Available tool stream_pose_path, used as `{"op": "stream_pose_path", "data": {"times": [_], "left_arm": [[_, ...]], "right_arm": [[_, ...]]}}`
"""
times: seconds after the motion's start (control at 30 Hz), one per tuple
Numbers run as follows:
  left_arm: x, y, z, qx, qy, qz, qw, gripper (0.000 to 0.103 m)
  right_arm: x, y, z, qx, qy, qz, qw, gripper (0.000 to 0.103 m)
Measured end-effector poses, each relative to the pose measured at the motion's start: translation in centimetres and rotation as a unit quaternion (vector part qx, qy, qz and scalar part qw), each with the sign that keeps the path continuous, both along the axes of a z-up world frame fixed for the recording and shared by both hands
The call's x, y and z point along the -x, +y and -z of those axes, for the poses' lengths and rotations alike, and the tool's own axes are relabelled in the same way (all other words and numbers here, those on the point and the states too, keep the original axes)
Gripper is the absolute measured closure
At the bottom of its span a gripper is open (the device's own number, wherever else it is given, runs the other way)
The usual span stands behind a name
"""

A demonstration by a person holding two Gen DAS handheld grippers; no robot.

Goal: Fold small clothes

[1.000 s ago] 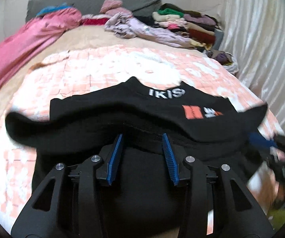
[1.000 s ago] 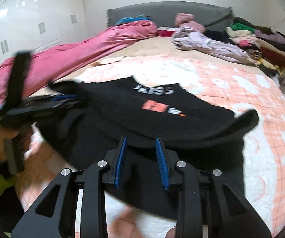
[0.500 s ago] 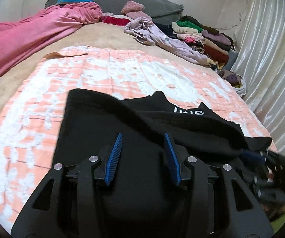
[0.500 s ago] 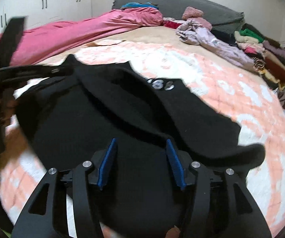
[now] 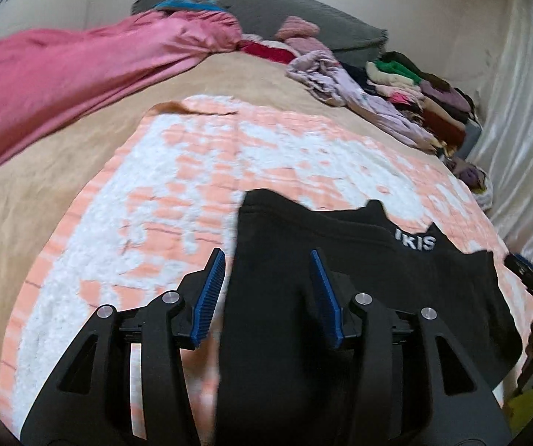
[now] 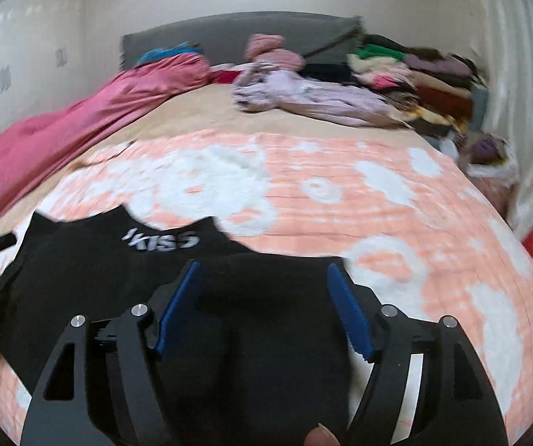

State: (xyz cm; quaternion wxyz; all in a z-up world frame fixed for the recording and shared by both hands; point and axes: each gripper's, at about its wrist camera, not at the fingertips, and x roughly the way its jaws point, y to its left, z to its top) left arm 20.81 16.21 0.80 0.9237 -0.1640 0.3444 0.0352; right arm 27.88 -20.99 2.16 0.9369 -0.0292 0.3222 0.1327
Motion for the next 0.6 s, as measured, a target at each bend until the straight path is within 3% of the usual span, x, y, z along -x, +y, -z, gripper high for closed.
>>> {"op": "stream_pose_path", "data": {"times": [0.2, 0.4, 0.47, 0.5, 0.53, 0.57, 0.6], "left_arm": [[-0.7, 0.9, 1.4, 0.033, 0.024, 0.002, 0.9992, 0.058], [-1.4, 0.1, 1.7, 0.02, 0.032, 0.018, 0.9991, 0.058], [-1.3, -0.2, 1.7, 0.013, 0.031, 0.021, 0.9992, 0.064], [-1.3, -0.3, 1.6, 0.007, 0.03, 0.02, 0.9993, 0.077], [-1.3, -0.5, 1.6, -0.002, 0.028, 0.018, 0.9994, 0.086], [-1.2, -0.7, 1.5, -0.011, 0.026, 0.018, 0.9994, 0.088], [-1.2, -0.8, 1.4, -0.016, 0.024, 0.019, 0.9994, 0.095]], "right_arm": [[-0.8, -4.3, 1.6, -0.034, 0.045, 0.035, 0.998, 0.033], [-2.6, -3.3, 2.7, -0.021, 0.067, 0.019, 0.997, 0.033], [-3.5, -2.8, 2.9, -0.02, 0.073, 0.016, 0.997, 0.033], [-3.9, -2.7, 3.1, -0.025, 0.079, 0.014, 0.997, 0.034], [-4.3, -2.6, 3.2, -0.029, 0.084, 0.01, 0.996, 0.046], [-4.6, -2.6, 3.3, -0.035, 0.09, 0.005, 0.995, 0.064], [-4.9, -2.5, 3.6, -0.041, 0.097, -0.002, 0.994, 0.07]]}}
